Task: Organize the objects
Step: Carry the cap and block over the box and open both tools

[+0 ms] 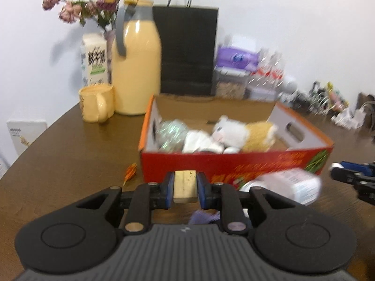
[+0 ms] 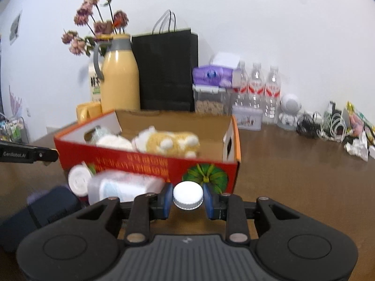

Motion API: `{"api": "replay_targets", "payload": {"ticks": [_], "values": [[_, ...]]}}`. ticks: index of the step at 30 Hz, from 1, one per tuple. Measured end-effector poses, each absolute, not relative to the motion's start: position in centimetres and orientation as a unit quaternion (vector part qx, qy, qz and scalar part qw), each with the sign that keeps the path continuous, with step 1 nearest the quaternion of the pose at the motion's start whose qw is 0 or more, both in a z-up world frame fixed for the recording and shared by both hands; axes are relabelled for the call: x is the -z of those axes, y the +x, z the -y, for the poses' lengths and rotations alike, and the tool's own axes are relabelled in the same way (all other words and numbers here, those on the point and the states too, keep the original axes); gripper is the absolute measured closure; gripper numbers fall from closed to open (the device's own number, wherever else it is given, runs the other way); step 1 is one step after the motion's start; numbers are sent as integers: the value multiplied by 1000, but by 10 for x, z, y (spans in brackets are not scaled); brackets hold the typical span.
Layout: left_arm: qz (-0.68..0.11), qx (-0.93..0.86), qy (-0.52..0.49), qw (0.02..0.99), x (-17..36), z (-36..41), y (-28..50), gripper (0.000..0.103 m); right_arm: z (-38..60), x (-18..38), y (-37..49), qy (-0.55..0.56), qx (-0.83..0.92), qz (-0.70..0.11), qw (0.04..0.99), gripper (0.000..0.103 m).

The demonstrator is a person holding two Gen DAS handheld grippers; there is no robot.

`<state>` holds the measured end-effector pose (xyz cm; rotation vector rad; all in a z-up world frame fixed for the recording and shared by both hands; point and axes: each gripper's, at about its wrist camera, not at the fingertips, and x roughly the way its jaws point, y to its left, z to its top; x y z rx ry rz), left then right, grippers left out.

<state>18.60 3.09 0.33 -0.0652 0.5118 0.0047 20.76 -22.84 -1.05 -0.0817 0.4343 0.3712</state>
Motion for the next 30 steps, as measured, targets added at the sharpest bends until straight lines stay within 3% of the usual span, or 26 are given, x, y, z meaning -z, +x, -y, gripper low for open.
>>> {"api": "replay_targets", "payload": {"ticks": [16,30], "values": [[-207,24,-50,977,-48,0,235,81,189,-40,249,-25,-223,-153,963,76],[-261,-1,-80,962,-10,-16,288,81,186,-1,292,5,-206,-206,957,76]]}}
